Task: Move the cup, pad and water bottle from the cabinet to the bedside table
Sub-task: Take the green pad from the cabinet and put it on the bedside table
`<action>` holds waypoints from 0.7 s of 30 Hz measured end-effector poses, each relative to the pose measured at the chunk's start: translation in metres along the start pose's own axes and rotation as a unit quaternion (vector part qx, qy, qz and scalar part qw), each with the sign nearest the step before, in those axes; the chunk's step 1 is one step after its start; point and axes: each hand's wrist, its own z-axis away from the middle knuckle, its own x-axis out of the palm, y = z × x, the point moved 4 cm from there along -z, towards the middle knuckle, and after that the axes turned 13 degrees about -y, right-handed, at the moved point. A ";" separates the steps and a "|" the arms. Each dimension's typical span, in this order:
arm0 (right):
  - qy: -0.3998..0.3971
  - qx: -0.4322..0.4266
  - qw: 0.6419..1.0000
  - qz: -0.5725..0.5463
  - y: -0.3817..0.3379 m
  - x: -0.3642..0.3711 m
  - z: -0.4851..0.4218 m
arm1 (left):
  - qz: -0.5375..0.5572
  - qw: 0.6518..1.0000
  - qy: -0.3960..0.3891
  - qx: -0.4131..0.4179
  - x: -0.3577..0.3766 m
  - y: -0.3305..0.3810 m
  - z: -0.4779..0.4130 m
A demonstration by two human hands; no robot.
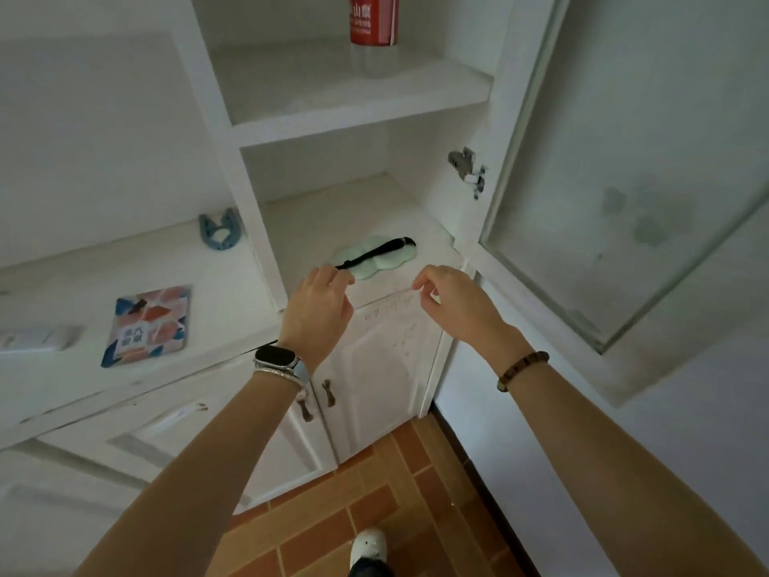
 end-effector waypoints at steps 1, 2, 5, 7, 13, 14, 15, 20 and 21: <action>0.007 0.001 1.000 0.002 0.001 -0.003 -0.010 | 0.004 1.000 0.002 0.003 0.001 -0.005 -0.009; 0.013 0.004 1.000 0.003 0.003 -0.005 -0.019 | 0.007 1.000 0.002 0.006 0.001 -0.009 -0.018; 0.030 0.009 0.999 -0.022 0.009 -0.011 -0.044 | 0.006 1.000 -0.016 0.001 0.006 -0.023 -0.040; 0.039 0.012 0.999 -0.033 0.014 -0.012 -0.059 | 0.003 0.999 -0.041 -0.023 0.012 -0.034 -0.050; 0.007 0.007 0.999 -0.043 0.035 -0.003 -0.102 | -0.042 0.989 -0.103 -0.103 0.041 -0.061 -0.071; -0.001 0.005 0.999 -0.048 0.038 0.000 -0.110 | -0.047 0.987 -0.108 -0.107 0.045 -0.063 -0.074; -0.008 0.002 0.999 -0.048 0.041 0.002 -0.117 | -0.052 0.986 -0.112 -0.110 0.049 -0.065 -0.077; -0.037 -0.023 0.997 -0.060 0.049 0.014 -0.150 | -0.089 0.980 -0.123 -0.125 0.067 -0.071 -0.088; -0.043 -0.026 0.997 -0.055 0.051 0.016 -0.155 | -0.093 0.981 -0.120 -0.125 0.070 -0.071 -0.089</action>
